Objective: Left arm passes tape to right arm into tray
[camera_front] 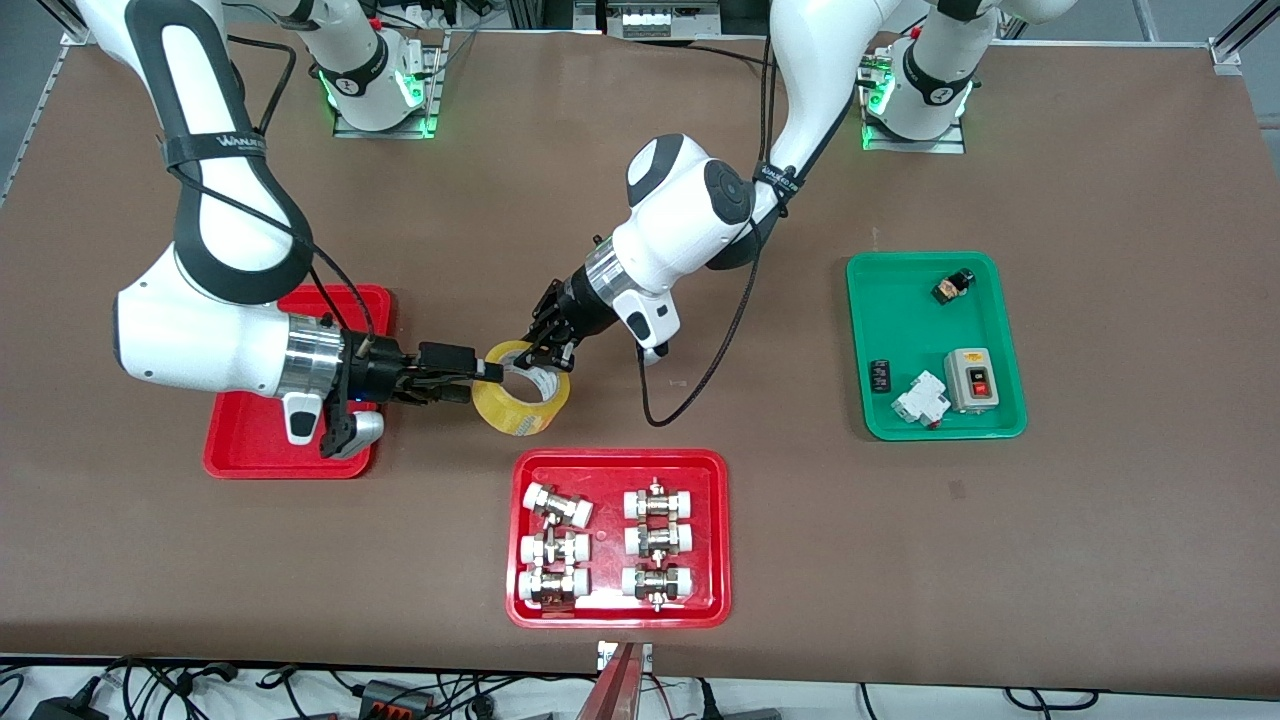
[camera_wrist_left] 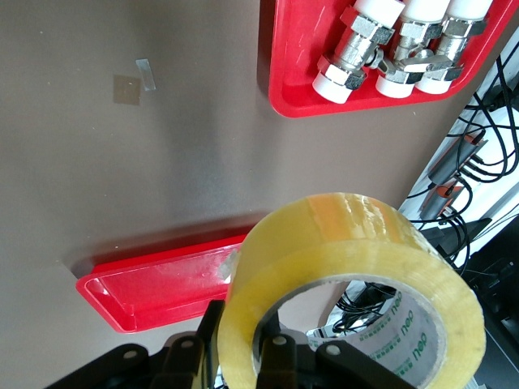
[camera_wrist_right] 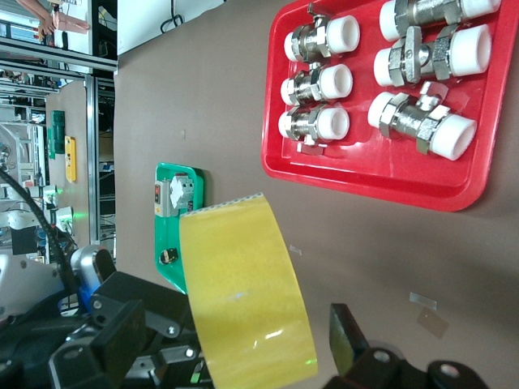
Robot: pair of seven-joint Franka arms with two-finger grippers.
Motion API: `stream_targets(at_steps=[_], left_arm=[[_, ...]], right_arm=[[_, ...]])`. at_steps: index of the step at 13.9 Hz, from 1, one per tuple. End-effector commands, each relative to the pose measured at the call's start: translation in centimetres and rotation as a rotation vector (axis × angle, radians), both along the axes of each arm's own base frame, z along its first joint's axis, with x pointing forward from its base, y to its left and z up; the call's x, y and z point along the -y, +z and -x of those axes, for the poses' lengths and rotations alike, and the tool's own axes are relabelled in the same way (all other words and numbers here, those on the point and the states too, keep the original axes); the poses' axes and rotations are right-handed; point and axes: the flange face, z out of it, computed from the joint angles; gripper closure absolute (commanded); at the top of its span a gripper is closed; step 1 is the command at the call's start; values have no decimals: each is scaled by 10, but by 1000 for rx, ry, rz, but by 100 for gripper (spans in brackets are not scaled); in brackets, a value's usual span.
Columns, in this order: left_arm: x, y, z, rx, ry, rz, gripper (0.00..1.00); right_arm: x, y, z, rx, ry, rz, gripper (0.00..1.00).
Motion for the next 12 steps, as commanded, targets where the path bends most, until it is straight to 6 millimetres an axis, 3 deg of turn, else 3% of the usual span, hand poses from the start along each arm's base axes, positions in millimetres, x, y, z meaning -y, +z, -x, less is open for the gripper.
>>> stream_targets(at_steps=[1, 2, 4, 6, 7, 10, 11, 12], left_arm=[[5, 8, -4, 15, 15, 24, 96], [5, 7, -4, 14, 15, 23, 96], [5, 8, -4, 15, 15, 24, 96], [5, 7, -4, 14, 15, 23, 96], [5, 7, -4, 15, 14, 23, 96], [5, 8, -3, 17, 12, 21, 91], [4, 8, -5, 17, 17, 20, 80], [0, 10, -8, 23, 23, 17, 34]], right_arm=[[-8, -3, -6, 32, -9, -14, 0], [-15, -3, -5, 42, -7, -9, 2], [-18, -1, -6, 62, -2, -6, 54], [-16, 0, -6, 66, -1, -5, 82], [-16, 2, -7, 69, -1, -6, 89], [-16, 11, -11, 84, -6, -12, 91], [-16, 11, -11, 84, -6, -12, 91], [-16, 11, -11, 84, -6, -12, 91]])
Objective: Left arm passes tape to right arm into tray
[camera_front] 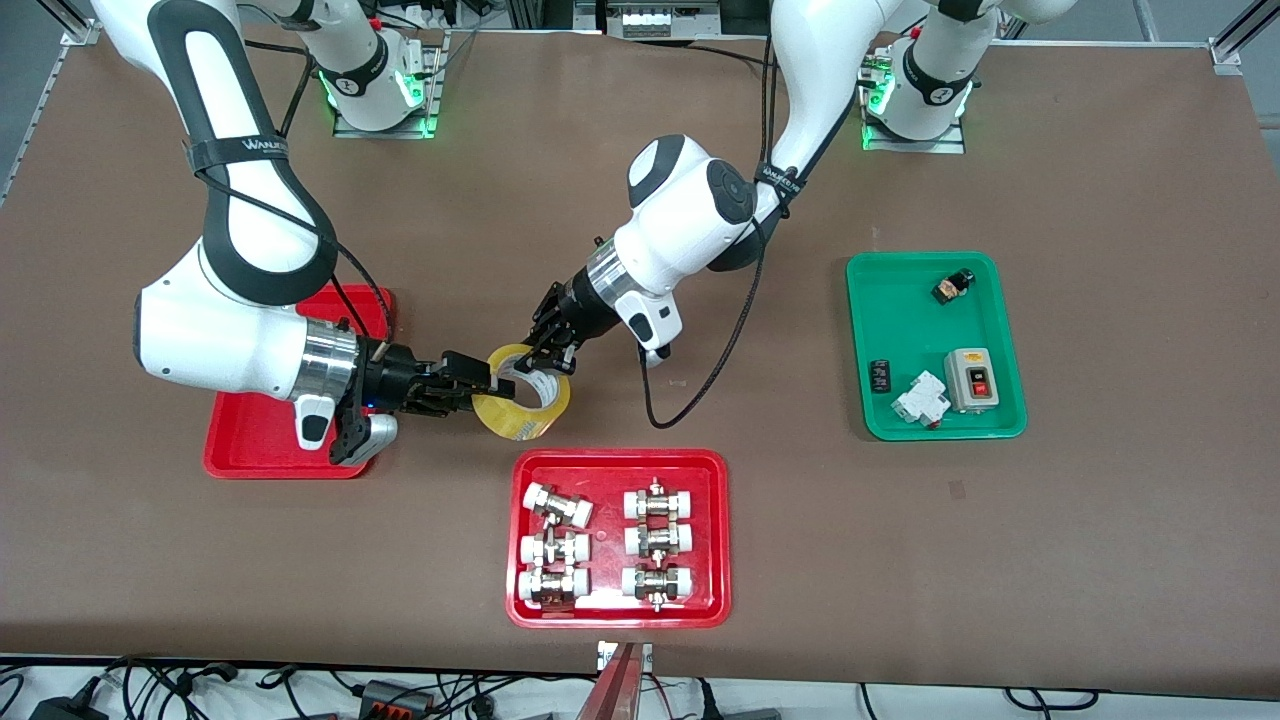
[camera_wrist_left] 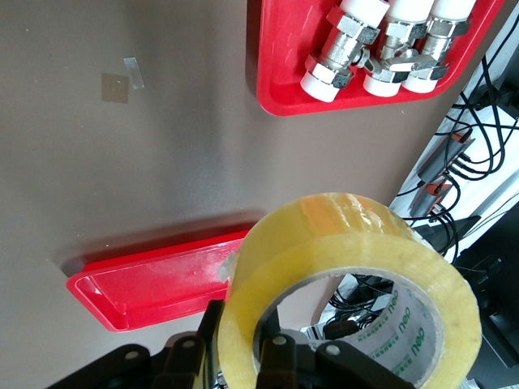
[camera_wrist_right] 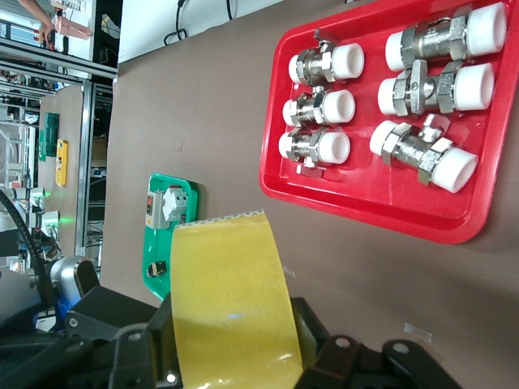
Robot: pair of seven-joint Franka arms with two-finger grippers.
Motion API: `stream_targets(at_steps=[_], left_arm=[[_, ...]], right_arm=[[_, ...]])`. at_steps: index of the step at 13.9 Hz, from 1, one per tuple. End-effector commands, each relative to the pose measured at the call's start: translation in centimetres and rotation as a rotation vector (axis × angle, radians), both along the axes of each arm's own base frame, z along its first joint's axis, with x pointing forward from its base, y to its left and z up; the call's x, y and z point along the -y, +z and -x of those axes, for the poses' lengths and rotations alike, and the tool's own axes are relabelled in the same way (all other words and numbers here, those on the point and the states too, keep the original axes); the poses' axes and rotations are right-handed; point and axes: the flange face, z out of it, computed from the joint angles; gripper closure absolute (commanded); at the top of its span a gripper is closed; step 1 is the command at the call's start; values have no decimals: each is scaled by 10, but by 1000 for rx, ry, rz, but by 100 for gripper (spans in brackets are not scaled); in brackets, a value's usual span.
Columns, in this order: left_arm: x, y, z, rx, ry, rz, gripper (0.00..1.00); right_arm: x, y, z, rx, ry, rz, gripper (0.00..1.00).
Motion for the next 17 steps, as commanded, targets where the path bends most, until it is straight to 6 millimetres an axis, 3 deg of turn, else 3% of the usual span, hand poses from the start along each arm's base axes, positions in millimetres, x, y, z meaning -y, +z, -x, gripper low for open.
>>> stream_targets(at_steps=[1, 4, 7, 12, 14, 17], left_arm=[[-2, 3, -6, 38, -6, -17, 0], [-4, 12, -9, 145, -83, -117, 0], [-30, 30, -30, 162, -92, -132, 0], [-111, 72, -65, 211, -422, -251, 0], [-154, 88, -76, 230, -561, -294, 0], [-235, 114, -84, 247, -835, -392, 0]], right_arm=[[-6, 11, -6, 11, -7, -27, 91], [-6, 11, -6, 12, -7, -26, 91], [11, 6, -5, -13, 0, -18, 91], [117, -11, -4, -81, 112, -53, 90], [172, -28, 5, -123, 158, -39, 90], [252, -74, 24, -189, 224, -63, 88]])
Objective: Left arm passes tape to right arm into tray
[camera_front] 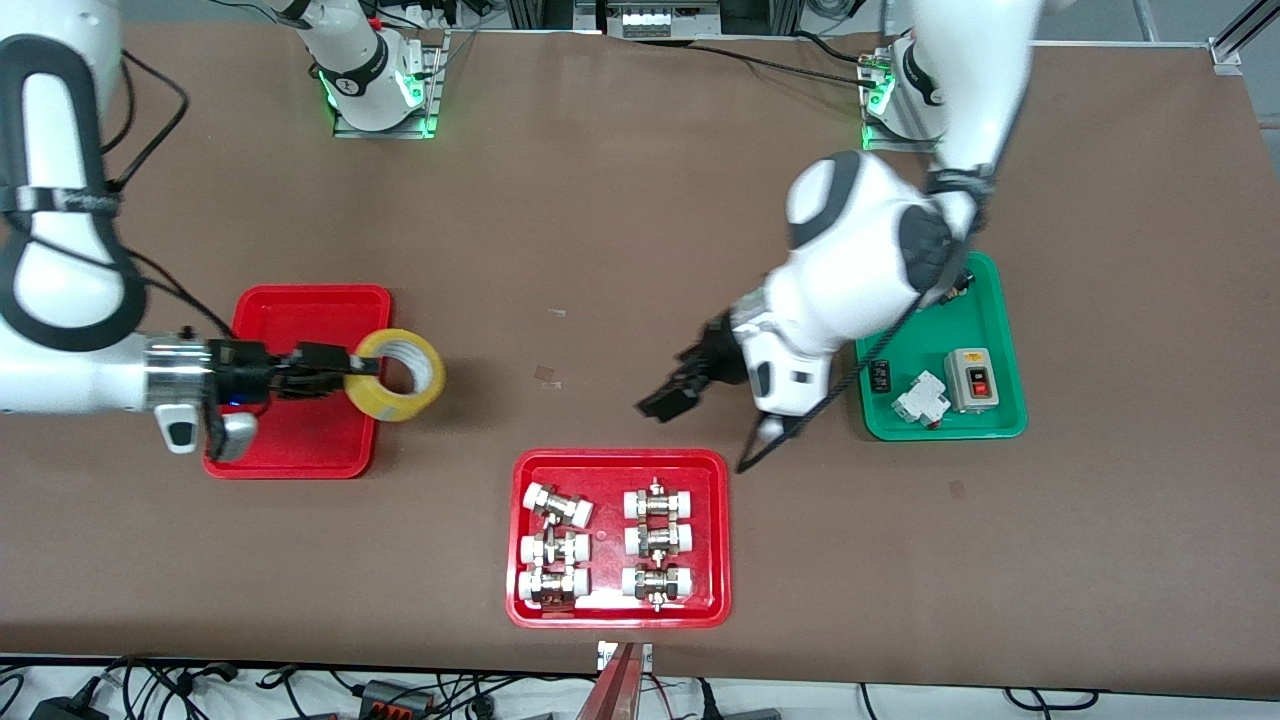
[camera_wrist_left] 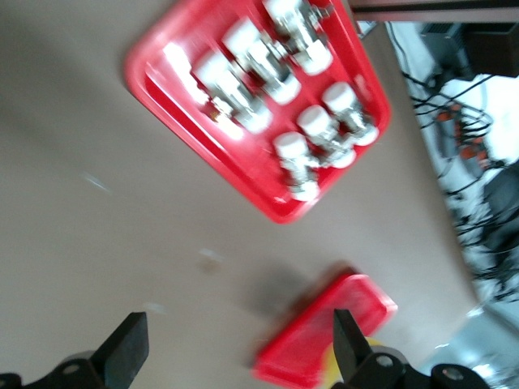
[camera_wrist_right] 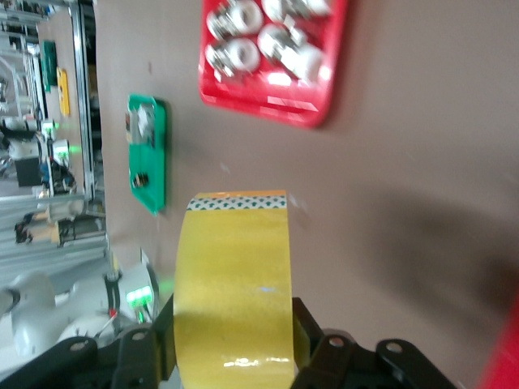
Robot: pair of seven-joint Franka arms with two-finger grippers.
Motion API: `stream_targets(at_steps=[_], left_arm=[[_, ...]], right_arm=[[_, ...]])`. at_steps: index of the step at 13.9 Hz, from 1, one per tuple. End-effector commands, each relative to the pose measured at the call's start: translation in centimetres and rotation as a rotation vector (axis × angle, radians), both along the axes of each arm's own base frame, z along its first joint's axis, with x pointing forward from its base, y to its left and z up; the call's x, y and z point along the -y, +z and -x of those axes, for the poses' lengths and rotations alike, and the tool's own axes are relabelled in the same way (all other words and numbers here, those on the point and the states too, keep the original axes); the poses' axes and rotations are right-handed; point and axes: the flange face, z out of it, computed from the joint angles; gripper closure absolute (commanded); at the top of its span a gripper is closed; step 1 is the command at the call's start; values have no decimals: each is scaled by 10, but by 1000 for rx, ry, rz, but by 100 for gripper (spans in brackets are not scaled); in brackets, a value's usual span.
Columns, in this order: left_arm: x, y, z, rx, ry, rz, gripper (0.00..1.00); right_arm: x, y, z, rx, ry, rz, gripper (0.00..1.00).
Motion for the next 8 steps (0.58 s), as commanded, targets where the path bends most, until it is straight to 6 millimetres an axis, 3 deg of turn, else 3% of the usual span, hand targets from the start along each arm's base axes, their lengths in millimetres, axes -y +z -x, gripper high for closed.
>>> stream_targets(at_steps=[1, 3, 5, 8], left_arm=[[-60, 25, 3, 24, -238, -85, 0], [-110, 35, -1, 63, -389, -152, 0], [-141, 47, 10, 28, -501, -226, 0], [-196, 68, 26, -34, -625, -400, 0]], right_arm=[[57, -39, 16, -20, 69, -52, 87], [101, -80, 28, 1, 106, -76, 87], [128, -111, 37, 52, 146, -101, 87], [148, -129, 44, 69, 200, -45, 79]])
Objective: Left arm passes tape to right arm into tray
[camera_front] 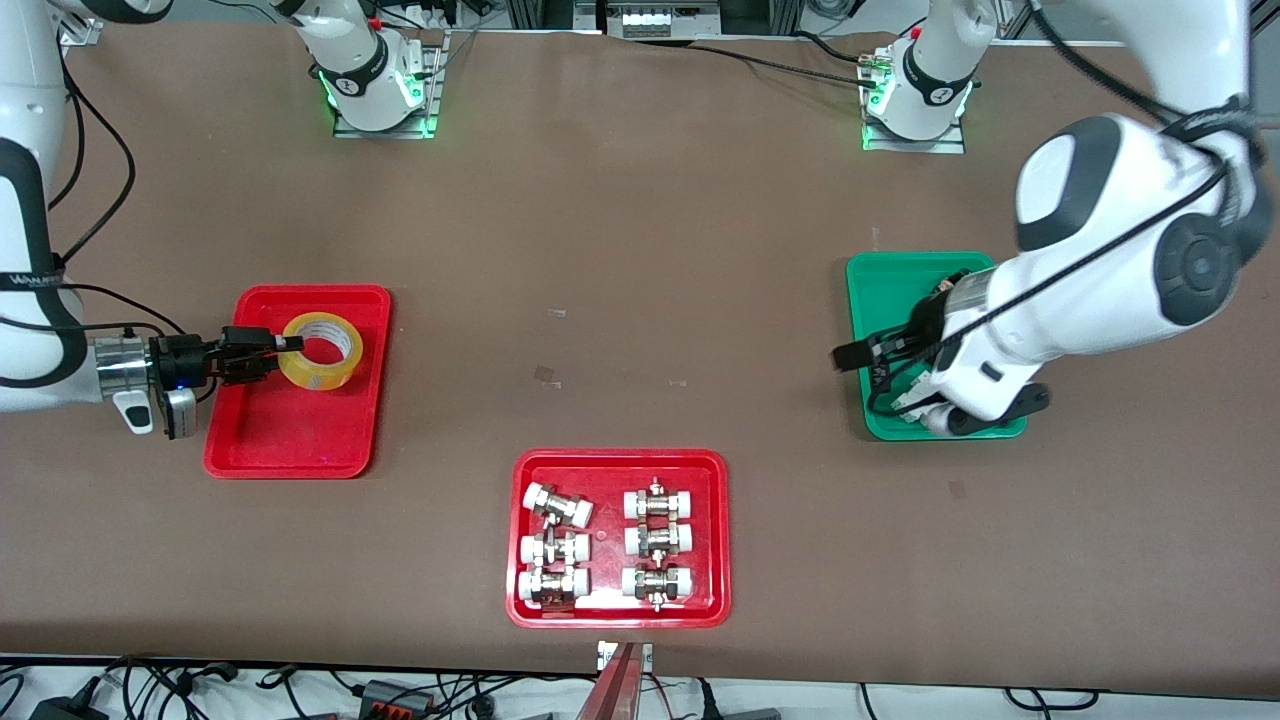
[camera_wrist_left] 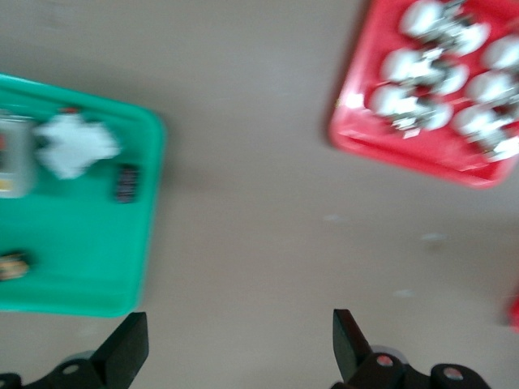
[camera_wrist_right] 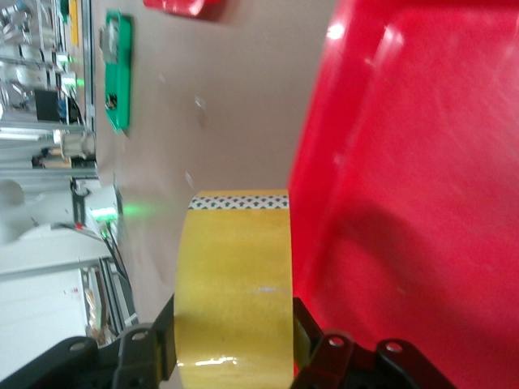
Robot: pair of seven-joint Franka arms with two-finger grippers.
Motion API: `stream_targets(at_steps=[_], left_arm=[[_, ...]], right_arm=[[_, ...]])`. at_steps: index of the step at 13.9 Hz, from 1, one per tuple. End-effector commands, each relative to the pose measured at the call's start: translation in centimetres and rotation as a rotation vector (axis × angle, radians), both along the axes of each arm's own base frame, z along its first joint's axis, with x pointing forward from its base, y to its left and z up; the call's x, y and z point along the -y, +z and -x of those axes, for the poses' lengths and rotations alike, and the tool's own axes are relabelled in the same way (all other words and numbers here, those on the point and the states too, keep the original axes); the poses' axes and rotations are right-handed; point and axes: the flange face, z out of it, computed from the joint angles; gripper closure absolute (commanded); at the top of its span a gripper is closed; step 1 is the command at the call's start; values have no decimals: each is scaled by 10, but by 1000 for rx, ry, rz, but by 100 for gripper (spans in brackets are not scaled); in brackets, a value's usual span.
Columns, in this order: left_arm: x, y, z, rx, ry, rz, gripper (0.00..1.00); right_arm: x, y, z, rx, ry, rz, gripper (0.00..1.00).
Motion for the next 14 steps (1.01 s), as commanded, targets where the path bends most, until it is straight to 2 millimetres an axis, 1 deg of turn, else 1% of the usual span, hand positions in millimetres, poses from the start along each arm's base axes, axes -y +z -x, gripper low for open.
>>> stream_targets(at_steps=[1, 2, 3, 4, 5, 6, 7, 9, 11, 12, 13, 14], left_arm=[[-44, 32, 16, 18, -167, -130, 0], [-60, 44, 21, 30, -262, -153, 0], [-87, 46, 22, 17, -321, -168, 0], [-105, 50, 25, 11, -363, -173, 0], [-118, 51, 27, 8, -391, -166, 0], [-136, 50, 29, 7, -392, -159, 0], [-146, 47, 31, 0, -380, -157, 0], [-155, 46, 30, -1, -365, -160, 0], [-161, 46, 29, -4, -360, -185, 0], [-166, 48, 29, -5, -360, -214, 0], [-167, 48, 28, -7, -350, -234, 0], [-165, 45, 27, -16, -361, -242, 0]], right_arm=[[6, 2, -3, 58, 67, 38, 73], [9, -4, -3, 90, 94, 43, 69], [10, -11, -4, 116, 111, 40, 58], [10, -19, -3, 135, 140, 46, 31], [10, -20, -5, 149, 161, 74, 4], [10, -18, -7, 159, 189, 115, 0], [6, -14, -10, 167, 225, 148, 0], [-7, 8, -22, 223, 297, 234, 0], [-19, 28, -32, 274, 347, 300, 0], [-23, 41, -36, 297, 371, 335, 0], [-29, 59, -40, 318, 397, 380, 0], [-38, 84, -44, 338, 420, 438, 0]])
